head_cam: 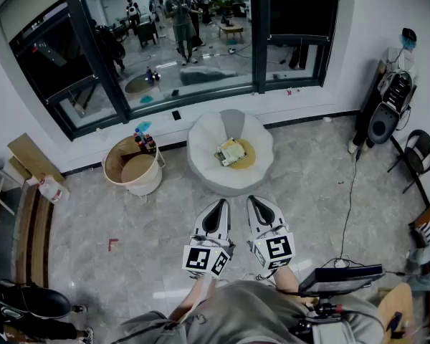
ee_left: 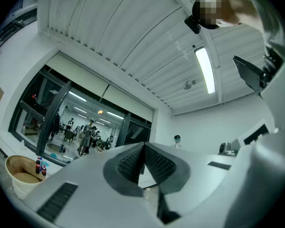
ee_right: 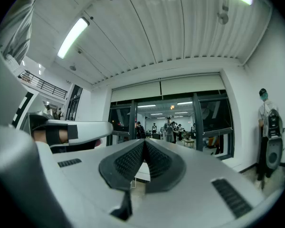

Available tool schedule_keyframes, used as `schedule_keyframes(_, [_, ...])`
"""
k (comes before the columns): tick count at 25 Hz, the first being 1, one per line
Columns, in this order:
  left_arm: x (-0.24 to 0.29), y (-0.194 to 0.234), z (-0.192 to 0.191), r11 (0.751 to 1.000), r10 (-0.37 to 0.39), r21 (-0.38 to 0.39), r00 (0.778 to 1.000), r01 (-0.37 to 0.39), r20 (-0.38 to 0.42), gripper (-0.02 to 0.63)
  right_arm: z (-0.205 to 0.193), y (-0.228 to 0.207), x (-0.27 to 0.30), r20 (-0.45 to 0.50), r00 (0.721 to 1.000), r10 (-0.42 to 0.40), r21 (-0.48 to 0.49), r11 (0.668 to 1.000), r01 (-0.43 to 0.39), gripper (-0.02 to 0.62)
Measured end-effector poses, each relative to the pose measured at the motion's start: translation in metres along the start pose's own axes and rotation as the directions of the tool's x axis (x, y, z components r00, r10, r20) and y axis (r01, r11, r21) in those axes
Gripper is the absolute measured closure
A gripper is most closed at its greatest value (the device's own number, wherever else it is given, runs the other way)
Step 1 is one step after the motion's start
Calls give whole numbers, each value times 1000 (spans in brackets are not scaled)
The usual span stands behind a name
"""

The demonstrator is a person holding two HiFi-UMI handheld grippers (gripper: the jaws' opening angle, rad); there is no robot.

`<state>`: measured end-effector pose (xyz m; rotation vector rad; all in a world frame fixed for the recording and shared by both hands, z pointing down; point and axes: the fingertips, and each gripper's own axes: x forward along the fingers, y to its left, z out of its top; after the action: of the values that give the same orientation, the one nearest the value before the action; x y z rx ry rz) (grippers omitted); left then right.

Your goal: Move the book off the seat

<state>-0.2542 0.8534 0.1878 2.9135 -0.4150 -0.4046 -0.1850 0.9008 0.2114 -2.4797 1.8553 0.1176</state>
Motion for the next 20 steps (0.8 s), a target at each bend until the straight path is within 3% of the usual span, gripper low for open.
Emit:
schedule_keyframes(10, [-5, -19, -5, 1000, 11, 11, 1000, -11, 3, 594, 4, -6, -20, 8, 1000, 1, -4, 1000, 0, 581])
schedule_keyframes(16, [6, -19, -9, 999, 31, 10, 1000, -31, 3, 594, 1, -27, -18, 1, 1000, -13, 81, 997, 13, 581])
schedule_keyframes(20, [12, -19, -14, 998, 52, 36, 999, -52, 9, 594, -5, -38, -13, 7, 999, 44, 114, 993, -44, 581])
